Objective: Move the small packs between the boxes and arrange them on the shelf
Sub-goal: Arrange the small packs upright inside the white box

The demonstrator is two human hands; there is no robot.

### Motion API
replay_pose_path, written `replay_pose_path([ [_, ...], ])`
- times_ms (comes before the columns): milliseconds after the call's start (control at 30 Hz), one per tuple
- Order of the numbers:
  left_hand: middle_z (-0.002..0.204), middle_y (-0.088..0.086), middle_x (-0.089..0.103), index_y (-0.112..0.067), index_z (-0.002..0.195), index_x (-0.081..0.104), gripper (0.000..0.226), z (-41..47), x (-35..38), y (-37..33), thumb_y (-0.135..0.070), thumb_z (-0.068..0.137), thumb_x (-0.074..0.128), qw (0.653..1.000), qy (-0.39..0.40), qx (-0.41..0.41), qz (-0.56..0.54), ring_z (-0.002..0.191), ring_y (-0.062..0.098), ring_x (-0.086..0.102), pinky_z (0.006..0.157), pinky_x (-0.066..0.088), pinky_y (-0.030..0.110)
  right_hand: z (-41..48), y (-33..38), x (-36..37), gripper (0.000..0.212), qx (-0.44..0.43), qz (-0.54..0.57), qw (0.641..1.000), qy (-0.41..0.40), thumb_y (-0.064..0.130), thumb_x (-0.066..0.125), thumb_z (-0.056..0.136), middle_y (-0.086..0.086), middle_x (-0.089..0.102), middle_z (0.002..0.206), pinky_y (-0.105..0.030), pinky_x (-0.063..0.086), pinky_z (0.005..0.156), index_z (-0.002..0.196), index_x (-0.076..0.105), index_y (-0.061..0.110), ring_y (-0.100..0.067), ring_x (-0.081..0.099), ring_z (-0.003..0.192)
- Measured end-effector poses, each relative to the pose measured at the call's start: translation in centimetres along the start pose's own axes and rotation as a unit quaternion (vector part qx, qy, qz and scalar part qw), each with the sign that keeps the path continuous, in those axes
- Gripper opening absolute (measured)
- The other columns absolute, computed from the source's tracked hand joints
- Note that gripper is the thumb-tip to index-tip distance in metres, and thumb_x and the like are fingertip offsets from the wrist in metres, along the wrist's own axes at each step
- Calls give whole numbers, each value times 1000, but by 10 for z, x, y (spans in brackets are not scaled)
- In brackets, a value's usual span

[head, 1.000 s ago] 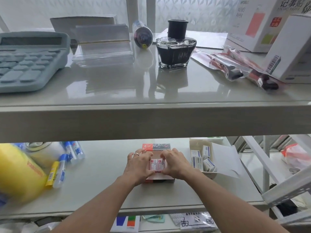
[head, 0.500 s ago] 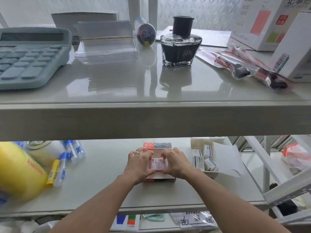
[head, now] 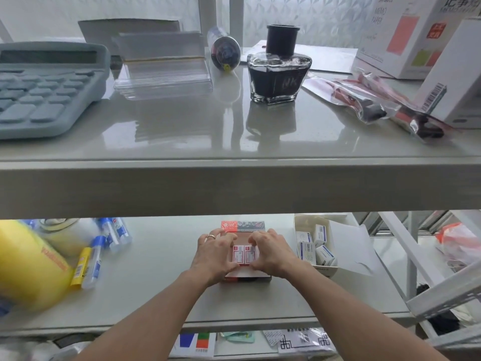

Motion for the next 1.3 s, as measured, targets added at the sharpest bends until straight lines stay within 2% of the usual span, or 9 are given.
replay_pose_path([
  [233,132,-5,60,-27,134,48,70,-2,-3,-1,-50,73,74,1000,2,2,2,141,18,33,114,20,42,-1,0,-2,55,0,8,1000,7,35,76,74,-3,63,120,-39,46,92,122,57,17,-23,49,105],
  [367,130,-4,62,-24,133,53,73,-1,-16,-3,-51,69,76,999,-25,19,-35,135,18,40,116,23,41,-10,-11,-40,50,2,81,995,-56,32,76,77,-1,63,121,-36,44,98,122,61,17,-22,52,113],
  [467,117,-3,67,-23,118,63,51,9,-35,-17,-43,73,76,994,-78,51,-56,121,21,53,109,35,41,-23,-50,-84,29,35,124,985,-119,25,75,79,13,64,91,-27,43,79,107,68,22,-8,57,82],
  [567,107,-4,74,-26,104,71,26,27,-40,-49,-31,78,71,987,-95,73,-109,106,23,63,99,46,42,-40,-103,-116,17,98,119,979,-134,17,69,81,17,54,70,-20,42,61,79,59,30,0,47,61],
  [733,116,-7,71,-37,102,68,19,64,-10,-123,-34,87,58,990,21,94,-107,110,20,63,99,48,37,-48,-147,-109,17,149,58,987,-2,21,62,91,0,69,115,-28,48,84,102,71,30,-14,56,88],
  [900,128,-4,66,-37,117,66,32,86,19,-156,-23,94,47,987,145,65,-10,114,23,61,96,49,34,-45,-137,-98,32,95,-16,989,113,25,64,93,-5,64,125,-25,41,90,125,64,24,-24,58,113],
  [1033,128,-4,66,-31,122,64,37,88,27,-158,-18,95,43,980,191,60,20,115,24,61,86,47,28,-45,-148,-91,39,93,-28,988,119,27,68,90,-2,64,102,-25,41,72,127,58,23,-21,57,88],
  [1200,95,-2,72,-26,76,62,27,88,31,-159,-19,90,39,975,196,86,58,88,28,66,63,49,33,-42,-154,-86,43,60,-30,995,67,29,69,86,-6,67,113,-29,44,84,127,56,21,-28,61,105],
  [1300,90,-4,70,-21,73,55,23,86,31,-157,-21,88,37,978,162,92,94,84,26,66,65,57,41,-41,-160,-84,37,59,0,996,63,38,70,85,-3,69,110,-26,43,77,119,61,30,-22,57,90],
])
Point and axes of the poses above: each hand's wrist, its own z-axis towards the middle knuckle, its own x-axis out of the palm, y = z × x, the point moved 6 cm from there along z, towards the middle knuckle
